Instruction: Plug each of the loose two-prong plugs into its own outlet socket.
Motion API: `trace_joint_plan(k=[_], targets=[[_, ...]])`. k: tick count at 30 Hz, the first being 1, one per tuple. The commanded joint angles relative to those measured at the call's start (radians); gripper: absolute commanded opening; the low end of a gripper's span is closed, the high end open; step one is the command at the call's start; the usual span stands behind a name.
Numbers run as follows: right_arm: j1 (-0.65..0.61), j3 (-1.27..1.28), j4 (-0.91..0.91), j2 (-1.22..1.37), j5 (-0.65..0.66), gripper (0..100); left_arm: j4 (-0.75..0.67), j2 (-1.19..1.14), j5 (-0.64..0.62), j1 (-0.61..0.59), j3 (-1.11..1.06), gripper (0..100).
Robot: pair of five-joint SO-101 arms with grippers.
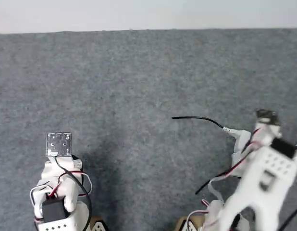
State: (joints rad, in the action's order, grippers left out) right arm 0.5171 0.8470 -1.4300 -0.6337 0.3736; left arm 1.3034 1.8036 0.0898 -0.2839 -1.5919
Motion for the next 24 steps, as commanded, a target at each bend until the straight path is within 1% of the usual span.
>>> trace_joint_plan(k=[1,5,7,9,12,15,22,24], targets=[[-0.077,0.166,0.117,-0.183,-0.011,0.8,-0.009,0.020,-0.011,0.015,-0.002,3],[-0.154,0.331,0.143,-0.331,-0.014,0.8,-0.155,0.020,-0.012,0.009,-0.087,2],[-0.242,0.428,0.179,-0.406,-0.014,0.9,-0.181,0.017,-0.014,0.008,-0.091,2],[-0.298,0.514,0.234,-0.481,-0.014,0.9,-0.170,0.017,-0.014,0.009,-0.091,2],[-0.329,0.623,0.278,-0.607,-0.014,0.9,-0.104,0.017,-0.014,0.011,-0.091,3],[-0.334,0.677,0.240,-0.753,-0.014,0.9,-0.037,0.017,-0.011,0.011,-0.091,3],[-0.332,0.835,0.137,-1.144,-0.012,0.9,-0.043,0.017,-0.012,0.012,-0.091,3],[-0.331,0.835,0.114,-1.199,-0.012,0.9,-0.043,0.017,-0.012,0.012,-0.091,3]])
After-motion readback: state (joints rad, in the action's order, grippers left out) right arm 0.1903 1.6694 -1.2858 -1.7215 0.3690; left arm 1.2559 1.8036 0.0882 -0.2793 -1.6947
